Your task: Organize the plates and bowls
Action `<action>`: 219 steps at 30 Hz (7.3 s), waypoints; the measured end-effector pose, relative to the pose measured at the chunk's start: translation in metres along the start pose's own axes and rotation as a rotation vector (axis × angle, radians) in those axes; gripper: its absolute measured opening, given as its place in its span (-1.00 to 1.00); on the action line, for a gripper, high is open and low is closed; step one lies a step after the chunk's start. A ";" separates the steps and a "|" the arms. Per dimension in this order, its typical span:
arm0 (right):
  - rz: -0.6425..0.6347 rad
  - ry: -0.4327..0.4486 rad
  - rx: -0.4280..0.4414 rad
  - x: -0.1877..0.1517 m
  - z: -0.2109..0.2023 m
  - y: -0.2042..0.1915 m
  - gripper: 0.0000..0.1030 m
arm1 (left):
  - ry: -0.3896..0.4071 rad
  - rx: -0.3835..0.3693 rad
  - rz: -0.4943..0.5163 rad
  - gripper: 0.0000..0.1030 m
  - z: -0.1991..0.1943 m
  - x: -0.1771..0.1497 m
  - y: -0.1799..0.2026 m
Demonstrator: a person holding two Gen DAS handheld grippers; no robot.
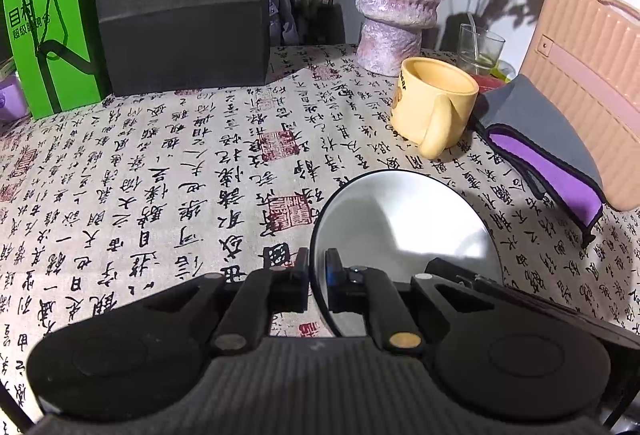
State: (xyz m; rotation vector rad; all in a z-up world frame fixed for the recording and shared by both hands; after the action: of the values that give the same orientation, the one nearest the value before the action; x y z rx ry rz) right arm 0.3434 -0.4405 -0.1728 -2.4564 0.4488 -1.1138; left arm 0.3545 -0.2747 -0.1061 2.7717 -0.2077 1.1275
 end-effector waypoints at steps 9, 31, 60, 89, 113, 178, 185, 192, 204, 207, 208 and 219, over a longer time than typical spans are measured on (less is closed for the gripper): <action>-0.037 0.041 -0.006 0.002 -0.014 -0.013 -0.80 | 0.030 -0.005 0.031 -0.83 -0.017 0.002 -0.001; -0.089 0.084 0.003 -0.011 -0.048 -0.054 -0.80 | 0.088 -0.007 -0.006 -0.83 -0.068 -0.005 -0.028; -0.163 0.123 0.045 -0.047 -0.104 -0.113 -0.80 | 0.162 -0.003 -0.082 -0.83 -0.149 -0.038 -0.073; -0.268 0.146 0.110 -0.096 -0.140 -0.193 -0.80 | 0.253 0.027 -0.182 -0.83 -0.225 -0.071 -0.147; -0.349 0.115 0.163 -0.145 -0.144 -0.259 -0.80 | 0.288 0.066 -0.271 -0.83 -0.262 -0.106 -0.220; -0.633 -0.132 0.261 -0.271 -0.078 -0.417 -0.79 | 0.177 0.247 -0.525 -0.83 -0.280 -0.187 -0.401; -0.658 -0.122 0.256 -0.277 -0.074 -0.417 -0.79 | 0.165 0.262 -0.522 -0.83 -0.276 -0.190 -0.403; -0.700 -0.092 0.250 -0.279 -0.074 -0.418 -0.78 | 0.154 0.264 -0.519 -0.82 -0.274 -0.190 -0.404; -0.708 -0.078 0.262 -0.278 -0.073 -0.414 -0.79 | 0.147 0.251 -0.536 -0.84 -0.270 -0.194 -0.405; -0.708 -0.079 0.267 -0.278 -0.073 -0.415 -0.78 | 0.146 0.252 -0.539 -0.84 -0.270 -0.194 -0.405; -0.707 -0.081 0.270 -0.278 -0.072 -0.414 -0.78 | 0.146 0.252 -0.539 -0.84 -0.270 -0.194 -0.405; -0.672 -0.098 0.310 -0.269 -0.080 -0.410 -0.83 | 0.143 0.240 -0.556 -0.82 -0.269 -0.194 -0.407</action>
State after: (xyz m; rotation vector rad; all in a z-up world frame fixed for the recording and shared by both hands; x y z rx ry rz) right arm 0.1623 0.0162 -0.0978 -2.4074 -0.5854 -1.1756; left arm 0.1071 0.1877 -0.0830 2.6491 0.7100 1.2381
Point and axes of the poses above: each gripper's, at about its wrist camera, not at the fingertips, and z roughly the way its jaws point, y to its right, x to its top, the point moved 3 cm from there along z, roughly the way its jaws point, and after that the axes turned 3 degrees about -x, right-handed, at the moved point
